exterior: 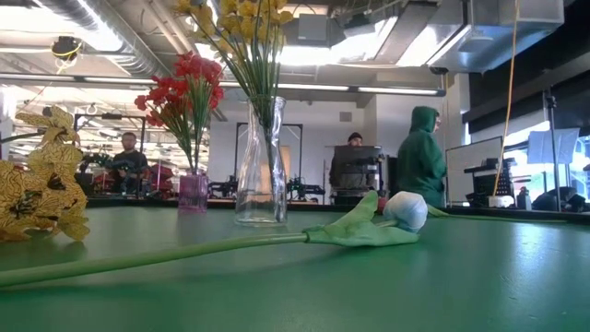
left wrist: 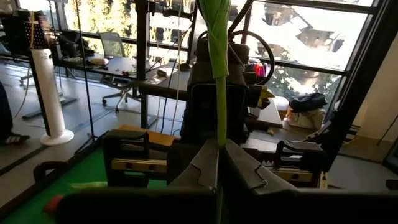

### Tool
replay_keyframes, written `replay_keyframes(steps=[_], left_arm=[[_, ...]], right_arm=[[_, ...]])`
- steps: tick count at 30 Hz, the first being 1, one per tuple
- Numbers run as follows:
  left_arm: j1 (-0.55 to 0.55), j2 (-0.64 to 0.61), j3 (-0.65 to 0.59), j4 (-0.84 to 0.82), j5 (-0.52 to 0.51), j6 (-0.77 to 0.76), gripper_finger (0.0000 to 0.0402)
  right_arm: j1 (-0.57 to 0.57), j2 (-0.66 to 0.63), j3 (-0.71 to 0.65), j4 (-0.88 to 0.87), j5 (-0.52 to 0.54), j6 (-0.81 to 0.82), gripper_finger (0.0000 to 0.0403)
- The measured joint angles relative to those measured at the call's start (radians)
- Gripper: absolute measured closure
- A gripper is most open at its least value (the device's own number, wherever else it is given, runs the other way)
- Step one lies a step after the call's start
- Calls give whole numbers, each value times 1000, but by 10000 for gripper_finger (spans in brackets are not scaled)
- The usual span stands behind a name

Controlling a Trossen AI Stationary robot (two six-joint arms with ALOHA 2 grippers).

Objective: Sort flowers into vase by color
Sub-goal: Put the top white tulip into the transparent vase

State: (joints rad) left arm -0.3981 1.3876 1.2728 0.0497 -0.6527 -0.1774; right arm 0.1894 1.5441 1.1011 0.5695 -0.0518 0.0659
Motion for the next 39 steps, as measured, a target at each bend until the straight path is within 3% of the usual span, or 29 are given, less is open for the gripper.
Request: replay_keyframes(steps=[4, 11, 17, 21, 23, 27, 31, 34, 39], left_arm=[[-7, 0, 0, -2, -29, -5, 386], [-59, -14, 0, -17, -100, 78, 319], [-160, -62, 0, -39, -285, 136, 275], [-270, -104, 0, -158, -447, 115, 266], [-329, -111, 0, -240, -536, 60, 265], [-417, -110, -24, -439, -652, -152, 265], [-449, -109, -132, -551, -722, -376, 264], [-454, -109, -212, -558, -727, -505, 264], [-432, -109, -307, -559, -695, -654, 264]], right_arm=[[0, -22, 0, -41, 12, -14, 399], [0, -97, 0, -118, 26, -40, 401], [1, -165, -8, -199, 76, -79, 401], [1, -211, -86, -196, 94, -94, 402], [1, -239, -164, -121, 95, -89, 402], [1, -247, -364, 202, 99, -73, 402], [-7, -221, -502, 452, 209, -105, 403], [-16, -179, -531, 542, 235, -140, 403], [-34, -104, -490, 589, 171, -164, 403]])
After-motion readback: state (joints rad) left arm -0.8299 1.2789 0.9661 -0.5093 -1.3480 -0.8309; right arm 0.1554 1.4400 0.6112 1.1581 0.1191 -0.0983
